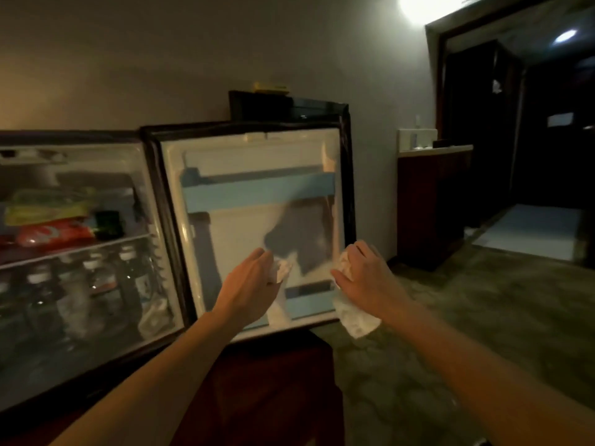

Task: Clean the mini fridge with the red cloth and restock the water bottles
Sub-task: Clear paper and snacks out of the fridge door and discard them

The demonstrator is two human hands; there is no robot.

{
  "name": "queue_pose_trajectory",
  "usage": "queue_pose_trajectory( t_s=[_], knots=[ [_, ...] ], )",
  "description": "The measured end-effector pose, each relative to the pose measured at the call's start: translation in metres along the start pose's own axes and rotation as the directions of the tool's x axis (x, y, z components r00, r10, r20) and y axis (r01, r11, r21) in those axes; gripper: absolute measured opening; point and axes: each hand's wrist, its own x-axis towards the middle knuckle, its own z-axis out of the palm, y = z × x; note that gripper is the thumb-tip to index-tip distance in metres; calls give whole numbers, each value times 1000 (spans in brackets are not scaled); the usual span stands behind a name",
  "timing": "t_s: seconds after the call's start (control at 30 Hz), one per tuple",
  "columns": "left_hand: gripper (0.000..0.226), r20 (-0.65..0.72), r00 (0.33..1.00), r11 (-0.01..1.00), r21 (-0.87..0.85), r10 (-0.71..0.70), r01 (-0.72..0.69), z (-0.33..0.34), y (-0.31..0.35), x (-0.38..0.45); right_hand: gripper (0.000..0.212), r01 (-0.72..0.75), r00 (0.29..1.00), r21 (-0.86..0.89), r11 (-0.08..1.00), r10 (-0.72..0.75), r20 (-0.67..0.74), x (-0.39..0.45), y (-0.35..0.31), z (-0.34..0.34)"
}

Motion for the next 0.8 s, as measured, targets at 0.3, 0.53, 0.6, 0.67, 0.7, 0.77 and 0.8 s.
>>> queue_pose_trajectory(
  t_s=[0.3, 0.53, 0.6, 0.67, 0.7, 0.77, 0.8],
  knots=[
    [18, 360, 933, 995, -96, 4, 33, 115, 55, -22, 27, -392, 878, -40, 919, 386, 282, -101, 89, 14],
    [23, 619, 784, 981, -177, 45, 83, 229, 124, -30, 19, -617, 696, -71, 784, 585, 416, -199, 182, 20],
    [25, 644, 762, 971, -218, 69, 97, 262, 143, -33, 24, -673, 643, -109, 731, 652, 402, -230, 209, 23],
    [25, 679, 730, 963, -242, 78, 122, 295, 163, -39, 16, -724, 571, -173, 667, 721, 392, -258, 233, 23],
    [25, 701, 709, 958, -248, 77, 142, 312, 173, -42, 13, -738, 535, -213, 641, 747, 395, -272, 245, 22],
    [22, 741, 666, 955, -254, 91, 152, 348, 191, -50, 29, -734, 486, -277, 620, 765, 423, -297, 268, 21],
    [20, 757, 646, 959, -247, 102, 139, 365, 198, -54, 34, -735, 470, -294, 611, 772, 428, -307, 278, 22]
  ],
)
